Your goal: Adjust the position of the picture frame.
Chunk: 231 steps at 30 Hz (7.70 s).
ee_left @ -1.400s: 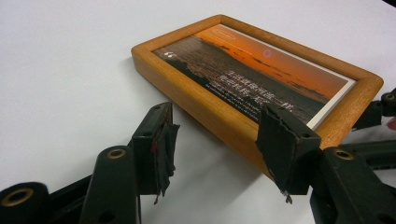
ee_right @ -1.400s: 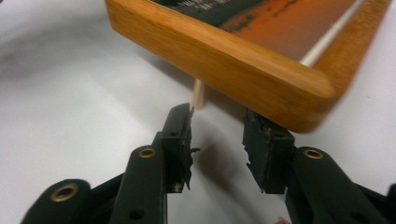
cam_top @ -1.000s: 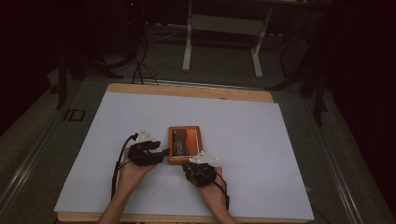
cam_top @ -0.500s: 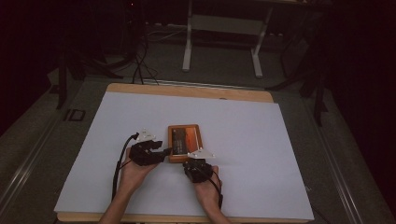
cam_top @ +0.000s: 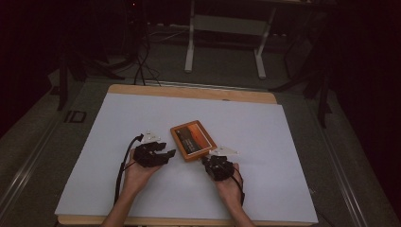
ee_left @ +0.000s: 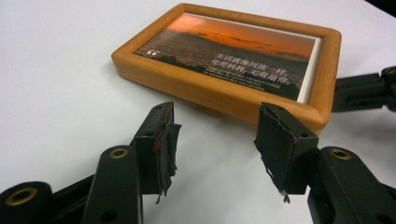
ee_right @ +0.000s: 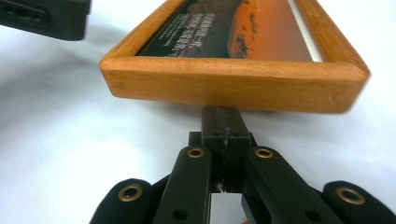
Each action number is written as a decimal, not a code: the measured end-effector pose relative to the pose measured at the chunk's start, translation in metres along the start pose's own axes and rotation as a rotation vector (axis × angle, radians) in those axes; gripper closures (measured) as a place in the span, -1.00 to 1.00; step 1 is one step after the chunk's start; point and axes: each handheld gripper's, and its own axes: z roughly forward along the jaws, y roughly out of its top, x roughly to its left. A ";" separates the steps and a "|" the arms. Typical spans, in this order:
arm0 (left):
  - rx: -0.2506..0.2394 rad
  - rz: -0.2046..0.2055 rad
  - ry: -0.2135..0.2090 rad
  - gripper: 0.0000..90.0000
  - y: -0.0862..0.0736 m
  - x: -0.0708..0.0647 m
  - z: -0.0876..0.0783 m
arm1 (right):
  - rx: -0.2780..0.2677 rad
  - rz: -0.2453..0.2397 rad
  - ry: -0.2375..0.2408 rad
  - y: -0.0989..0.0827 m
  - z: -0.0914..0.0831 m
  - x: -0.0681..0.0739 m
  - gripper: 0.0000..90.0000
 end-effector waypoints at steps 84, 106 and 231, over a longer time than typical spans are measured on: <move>0.015 -0.104 -0.075 0.04 0.044 0.069 0.079 | -0.029 0.516 0.166 0.020 0.017 -0.032 0.12; 0.007 -0.015 -0.078 0.09 0.041 0.070 0.058 | -0.121 0.408 0.206 0.046 0.017 -0.018 0.59; -0.044 0.349 -0.353 0.53 0.041 0.061 -0.025 | 0.061 -0.146 0.317 0.132 0.009 -0.040 -0.60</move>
